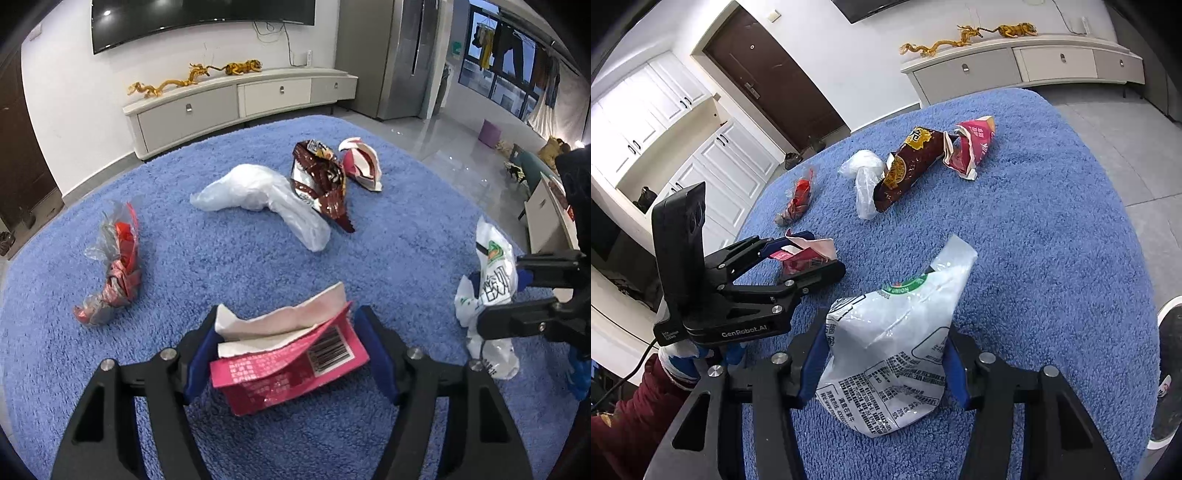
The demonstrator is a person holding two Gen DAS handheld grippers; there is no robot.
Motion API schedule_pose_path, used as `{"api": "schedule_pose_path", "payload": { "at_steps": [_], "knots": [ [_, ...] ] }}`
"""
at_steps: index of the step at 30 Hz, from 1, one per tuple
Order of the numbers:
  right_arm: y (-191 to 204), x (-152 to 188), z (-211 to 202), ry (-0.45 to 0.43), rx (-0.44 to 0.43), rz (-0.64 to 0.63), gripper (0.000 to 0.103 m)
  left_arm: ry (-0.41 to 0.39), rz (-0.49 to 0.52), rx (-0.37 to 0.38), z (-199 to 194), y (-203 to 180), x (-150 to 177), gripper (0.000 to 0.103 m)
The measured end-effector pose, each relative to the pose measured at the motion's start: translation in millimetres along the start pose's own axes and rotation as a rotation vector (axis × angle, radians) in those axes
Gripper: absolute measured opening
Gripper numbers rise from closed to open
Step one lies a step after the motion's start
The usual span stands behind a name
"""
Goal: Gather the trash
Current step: 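Grasp the pink paper box with the left tool while the right tool grasps the white plastic bag, then carry both items over the black bin and open both tools to drop them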
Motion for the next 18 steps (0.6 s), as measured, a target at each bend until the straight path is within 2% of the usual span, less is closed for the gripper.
{"api": "schedule_pose_path", "payload": {
  "at_steps": [18],
  "knots": [
    [-7,14,-42,-0.103,-0.004,0.027,0.047,-0.095,-0.102,0.015,-54,-12,32,0.068]
  ]
}}
Point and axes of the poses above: each gripper's, at about its wrist camera, not at the fingertips, and z roughly the way its jaws point, y to its left, x to its underside, the point moved 5 cm from there along z, roughly the way its jaws point, and after that the axes turned 14 degrees about y, right-handed, at the moved point
